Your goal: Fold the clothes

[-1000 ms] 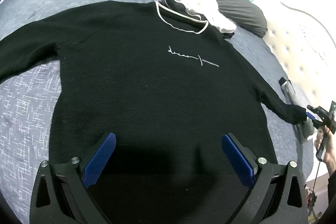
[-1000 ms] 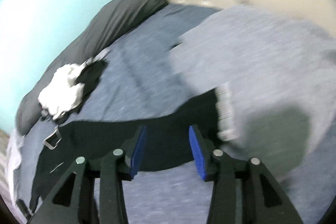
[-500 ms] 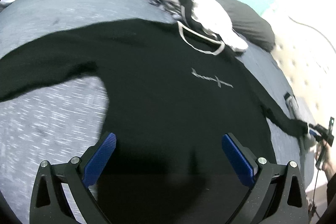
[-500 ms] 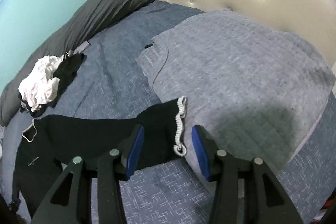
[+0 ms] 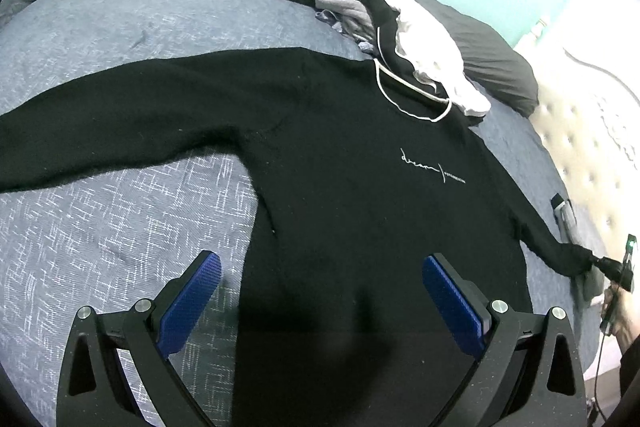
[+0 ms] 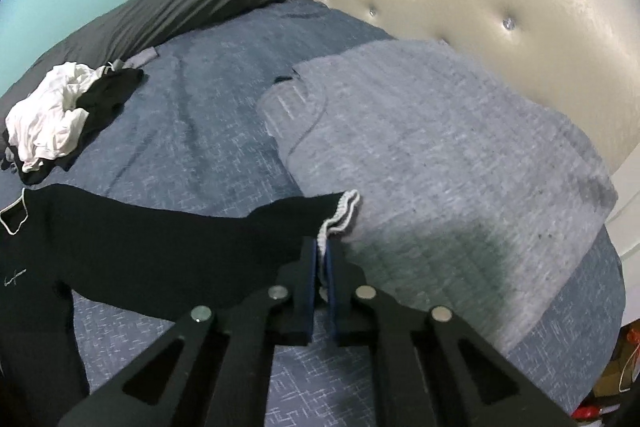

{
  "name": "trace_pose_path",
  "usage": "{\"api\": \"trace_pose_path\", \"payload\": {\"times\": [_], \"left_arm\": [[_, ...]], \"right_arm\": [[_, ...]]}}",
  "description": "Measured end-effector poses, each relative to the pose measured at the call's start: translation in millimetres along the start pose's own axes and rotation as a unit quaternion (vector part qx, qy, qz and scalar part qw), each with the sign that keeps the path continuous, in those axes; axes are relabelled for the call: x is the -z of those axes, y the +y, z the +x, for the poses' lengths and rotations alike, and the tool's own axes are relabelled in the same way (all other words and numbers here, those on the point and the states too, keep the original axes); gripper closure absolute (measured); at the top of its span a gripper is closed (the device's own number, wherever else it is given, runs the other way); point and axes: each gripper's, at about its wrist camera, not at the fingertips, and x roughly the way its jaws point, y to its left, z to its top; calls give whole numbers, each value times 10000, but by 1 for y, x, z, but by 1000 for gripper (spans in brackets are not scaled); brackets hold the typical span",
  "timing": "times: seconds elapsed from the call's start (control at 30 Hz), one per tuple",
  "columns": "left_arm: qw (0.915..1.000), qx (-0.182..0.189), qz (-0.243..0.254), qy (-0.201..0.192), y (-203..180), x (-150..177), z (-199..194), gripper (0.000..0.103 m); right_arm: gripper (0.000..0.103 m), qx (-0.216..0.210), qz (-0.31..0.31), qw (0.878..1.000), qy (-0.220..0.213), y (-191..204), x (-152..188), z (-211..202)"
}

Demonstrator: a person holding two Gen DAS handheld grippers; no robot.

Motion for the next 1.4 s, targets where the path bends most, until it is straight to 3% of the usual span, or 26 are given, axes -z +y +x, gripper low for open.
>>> {"api": "trace_pose_path", "payload": {"times": [0.2, 0.53, 0.83, 0.97, 1.13, 1.4], "left_arm": [[9999, -68, -122, -34, 10, -1, -4, 0], [9995, -155, -236, -143, 29, 0, -23, 0], [9990, -248, -308, -229, 53, 6, -45, 0], [9985, -302, -381, -237, 67, 11, -54, 0], [9978, -311, -499, -295, 80, 14, -64, 0], [9973, -203, -571, -406, 87, 15, -79, 0]], "right_arm": [[99, -575, -4, 9979, -305, 11, -6, -25], [99, -1487, -67, 9874, -542, 61, -23, -61], [100, -2327, -597, 9674, -802, 145, -34, -117], [100, -2815, -907, 9513, -867, 194, -32, -145], [100, -3552, -1392, 9208, -807, 265, -16, -184], [100, -4547, -2206, 8628, -152, 379, 50, -214]]}}
